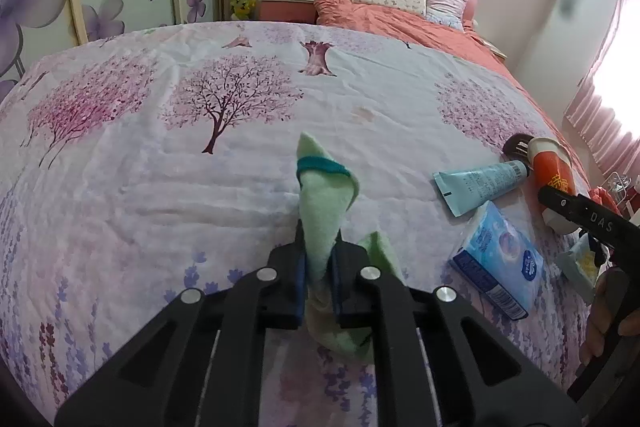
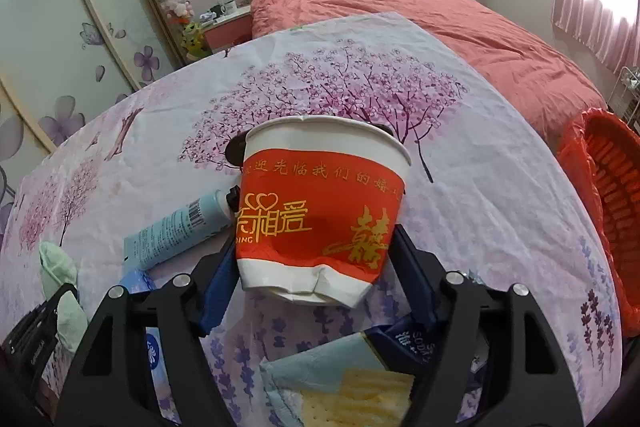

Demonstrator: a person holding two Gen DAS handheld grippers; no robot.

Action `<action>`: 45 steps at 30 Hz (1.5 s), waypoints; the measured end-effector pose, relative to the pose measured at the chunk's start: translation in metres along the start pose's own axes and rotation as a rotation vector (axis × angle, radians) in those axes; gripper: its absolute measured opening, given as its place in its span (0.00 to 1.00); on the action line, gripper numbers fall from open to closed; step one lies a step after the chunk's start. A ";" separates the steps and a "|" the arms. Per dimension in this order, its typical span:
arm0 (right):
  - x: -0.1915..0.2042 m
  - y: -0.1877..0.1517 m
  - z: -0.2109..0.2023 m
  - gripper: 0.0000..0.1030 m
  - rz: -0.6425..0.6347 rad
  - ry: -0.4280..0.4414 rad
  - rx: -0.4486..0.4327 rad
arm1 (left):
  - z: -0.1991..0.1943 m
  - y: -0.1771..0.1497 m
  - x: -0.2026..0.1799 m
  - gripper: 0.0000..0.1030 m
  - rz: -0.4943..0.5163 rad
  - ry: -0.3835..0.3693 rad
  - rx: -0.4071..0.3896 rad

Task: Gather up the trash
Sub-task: 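Grasp the red-and-white paper cup with the right tool above the wrapper, then carry the cup and mint cloth over the orange basket and open both tools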

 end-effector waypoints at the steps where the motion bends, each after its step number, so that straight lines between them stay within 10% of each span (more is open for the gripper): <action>1: -0.001 -0.001 -0.003 0.68 -0.002 0.009 -0.006 | -0.001 0.000 -0.001 0.10 0.001 0.000 -0.004; 24: -0.033 0.012 -0.101 0.68 -0.020 0.078 -0.225 | -0.075 0.036 -0.080 0.10 0.090 -0.115 -0.149; 45: -0.150 0.001 -0.148 0.68 0.114 -0.060 -0.366 | -0.095 0.023 -0.264 0.10 0.309 -0.367 -0.151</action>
Point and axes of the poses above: each gripper's, at about its wrist camera, not at the fingertips, and z roughly the way its jaws point, x to its left, y to its top, the point moved 3 cm from there along z, roughly the way its jaws point
